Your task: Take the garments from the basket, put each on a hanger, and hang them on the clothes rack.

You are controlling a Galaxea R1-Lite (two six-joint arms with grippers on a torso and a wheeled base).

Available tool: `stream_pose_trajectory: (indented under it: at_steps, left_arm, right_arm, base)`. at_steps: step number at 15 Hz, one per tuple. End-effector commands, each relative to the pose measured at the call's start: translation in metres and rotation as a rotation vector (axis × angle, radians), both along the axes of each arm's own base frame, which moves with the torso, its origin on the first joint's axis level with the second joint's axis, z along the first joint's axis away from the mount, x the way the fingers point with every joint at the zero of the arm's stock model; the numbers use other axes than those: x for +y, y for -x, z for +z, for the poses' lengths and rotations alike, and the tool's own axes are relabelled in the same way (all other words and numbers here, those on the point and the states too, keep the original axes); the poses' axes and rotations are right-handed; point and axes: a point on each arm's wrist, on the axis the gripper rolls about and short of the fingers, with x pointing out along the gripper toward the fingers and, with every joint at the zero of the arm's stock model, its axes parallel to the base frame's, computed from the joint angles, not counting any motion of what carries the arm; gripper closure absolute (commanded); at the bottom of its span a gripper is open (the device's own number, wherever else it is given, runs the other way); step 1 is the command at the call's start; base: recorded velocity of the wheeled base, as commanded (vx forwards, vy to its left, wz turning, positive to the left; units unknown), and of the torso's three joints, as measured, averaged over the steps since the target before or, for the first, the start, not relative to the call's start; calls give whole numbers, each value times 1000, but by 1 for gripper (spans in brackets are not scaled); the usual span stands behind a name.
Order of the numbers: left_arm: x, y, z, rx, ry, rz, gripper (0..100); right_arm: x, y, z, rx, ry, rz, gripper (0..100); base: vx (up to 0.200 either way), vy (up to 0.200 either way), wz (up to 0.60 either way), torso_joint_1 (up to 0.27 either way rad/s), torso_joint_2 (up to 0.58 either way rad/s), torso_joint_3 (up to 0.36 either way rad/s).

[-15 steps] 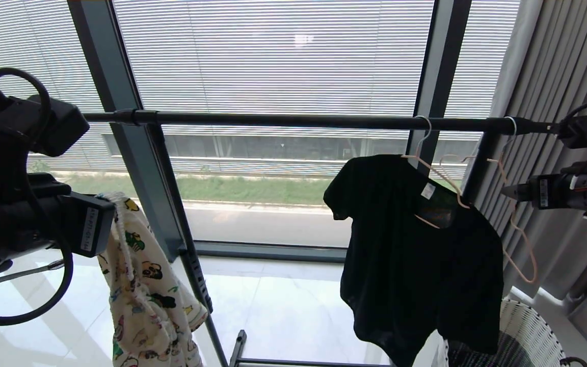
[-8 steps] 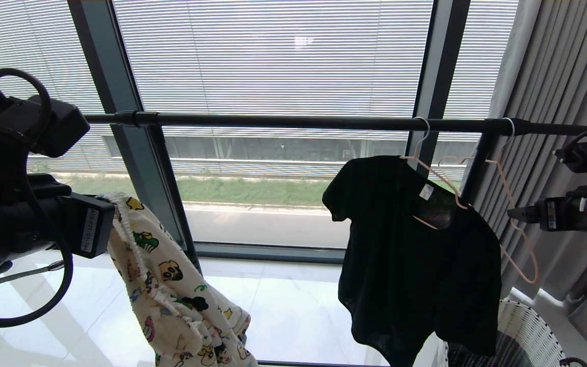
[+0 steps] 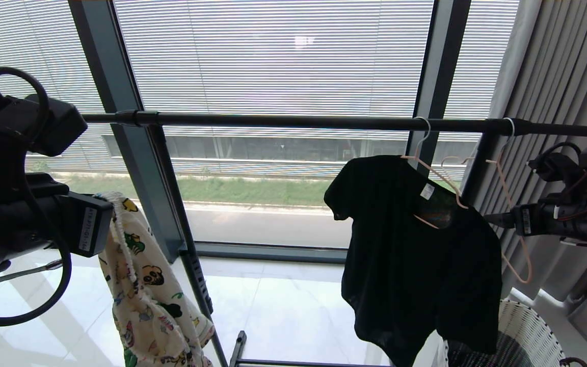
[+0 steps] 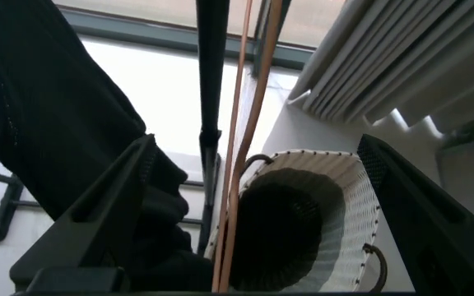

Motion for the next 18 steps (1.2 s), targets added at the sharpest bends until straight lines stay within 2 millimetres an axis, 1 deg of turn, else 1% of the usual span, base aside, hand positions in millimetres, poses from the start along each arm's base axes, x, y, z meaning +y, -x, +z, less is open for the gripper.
stream_pose_trajectory:
  at_steps: [1, 7, 8, 13, 18]
  left_arm:
    - [0, 0, -1, 3, -1, 1, 100]
    - [0, -1, 0, -2, -11, 19, 100]
    - [0, 0, 0, -4, -11, 19, 100]
    - [0, 0, 1, -8, -17, 17, 100]
    - [0, 0, 3, -15, -18, 15, 100]
  right_arm:
    - [0, -8, -9, 11, -7, 9, 0]
    - [2, -21, -22, -1, -26, 41, 0]
    - [2, -22, -24, -1, -26, 41, 100]
    - [1, -32, -30, -33, -28, 39, 100]
    - [1, -32, -25, -68, -48, 23, 100]
  base:
    - [0, 0, 0, 0, 0, 0]
    - [0, 0, 0, 0, 0, 0]
    - [0, 0, 0, 0, 0, 0]
    - [0, 0, 0, 0, 0, 0]
    - [0, 0, 0, 0, 0, 0]
